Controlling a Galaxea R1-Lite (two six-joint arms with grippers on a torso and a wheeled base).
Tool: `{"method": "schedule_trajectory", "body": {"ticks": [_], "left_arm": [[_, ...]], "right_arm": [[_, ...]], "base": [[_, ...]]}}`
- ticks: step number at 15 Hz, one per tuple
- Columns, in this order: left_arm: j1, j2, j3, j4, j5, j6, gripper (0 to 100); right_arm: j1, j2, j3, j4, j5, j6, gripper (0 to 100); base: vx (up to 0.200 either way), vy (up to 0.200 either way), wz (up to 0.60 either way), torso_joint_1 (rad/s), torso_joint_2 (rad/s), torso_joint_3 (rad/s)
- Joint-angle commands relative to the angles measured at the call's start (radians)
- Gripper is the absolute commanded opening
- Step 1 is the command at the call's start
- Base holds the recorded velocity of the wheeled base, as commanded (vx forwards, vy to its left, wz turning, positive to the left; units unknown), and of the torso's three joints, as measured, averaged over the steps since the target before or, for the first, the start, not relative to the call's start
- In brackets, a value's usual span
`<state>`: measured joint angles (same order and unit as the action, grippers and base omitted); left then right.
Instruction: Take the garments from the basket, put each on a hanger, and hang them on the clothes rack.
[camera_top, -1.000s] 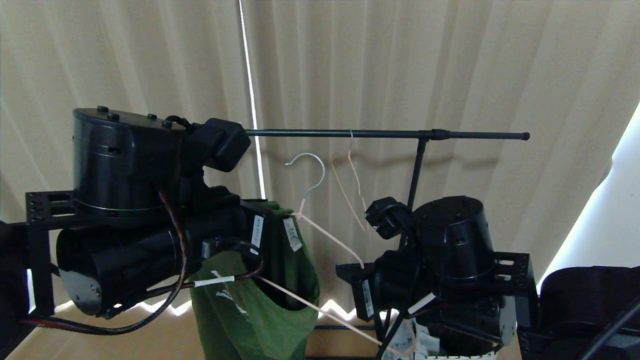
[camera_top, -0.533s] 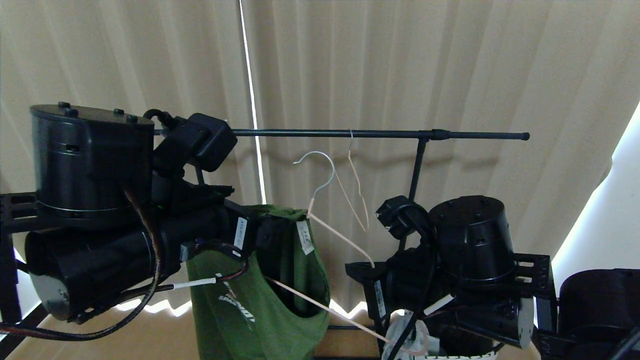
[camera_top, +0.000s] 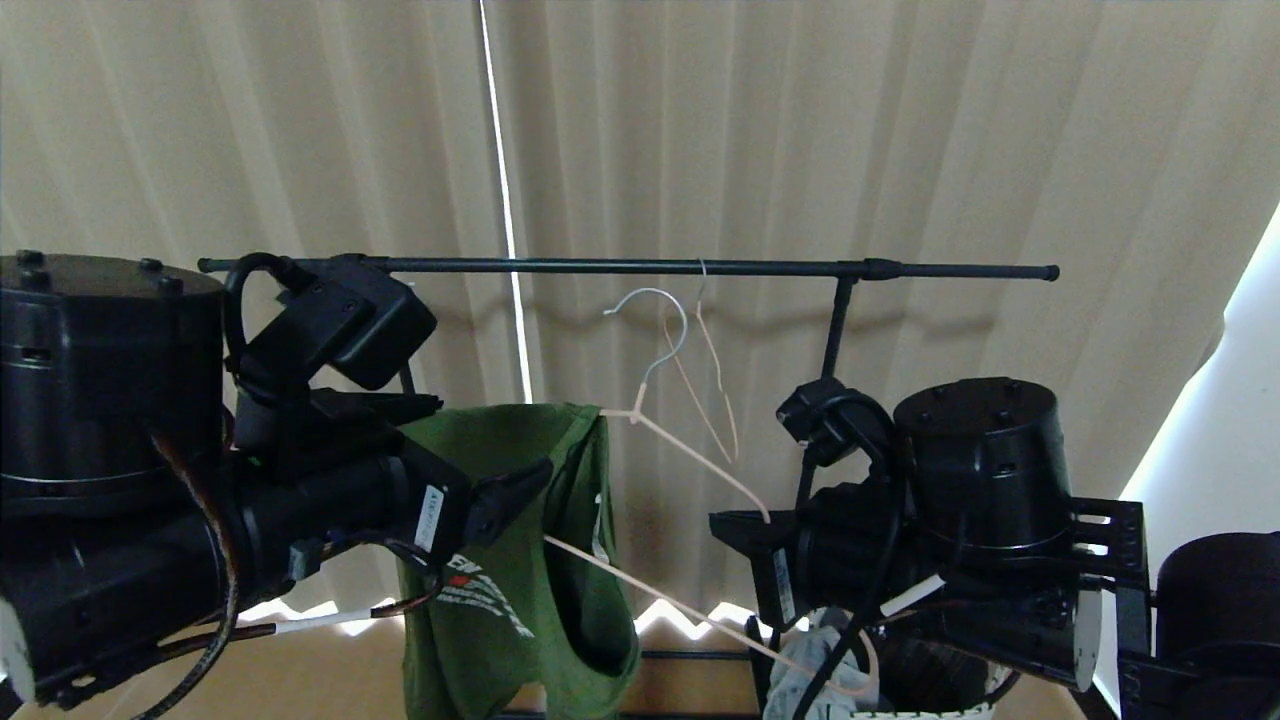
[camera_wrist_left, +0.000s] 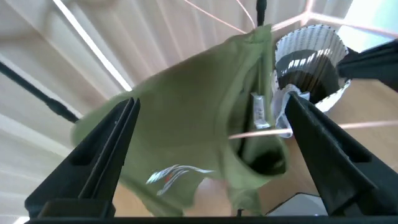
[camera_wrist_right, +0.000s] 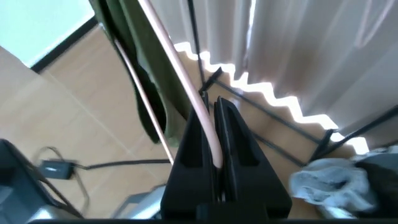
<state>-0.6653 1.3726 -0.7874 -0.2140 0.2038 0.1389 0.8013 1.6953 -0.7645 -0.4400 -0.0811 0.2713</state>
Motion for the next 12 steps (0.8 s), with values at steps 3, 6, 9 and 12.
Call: {"method": "schedule_trajectory", "body": {"ticks": [3,6,9,12], "left_arm": [[0.072,-0.053,0.017,-0.033,-0.089,0.11,100],[0.204,-0.066,0.008,-0.034,-0.353,0.32,100],[0.253,-0.036,-0.036,-0.034,-0.422,0.542,100],[0.243,0.017,-0.073,-0.048,-0.429,0.656,100]], "right_arm": [[-0.085,-0.103,0.076,-0.002,0.014,-0.107,0],[-0.139,-0.149,0.085,0.0,0.086,-0.188,0],[-0.157,-0.148,0.065,-0.003,0.15,-0.257,0],[-0.151,-0.126,0.03,-0.003,0.176,-0.262,0]], "base": [[0.0,0.0,0.0,0.0,0.0,0.0],[0.0,0.0,0.0,0.0,0.0,0.0],[0.0,0.0,0.0,0.0,0.0,0.0],[0.0,0.0,0.0,0.0,0.0,0.0]]}}
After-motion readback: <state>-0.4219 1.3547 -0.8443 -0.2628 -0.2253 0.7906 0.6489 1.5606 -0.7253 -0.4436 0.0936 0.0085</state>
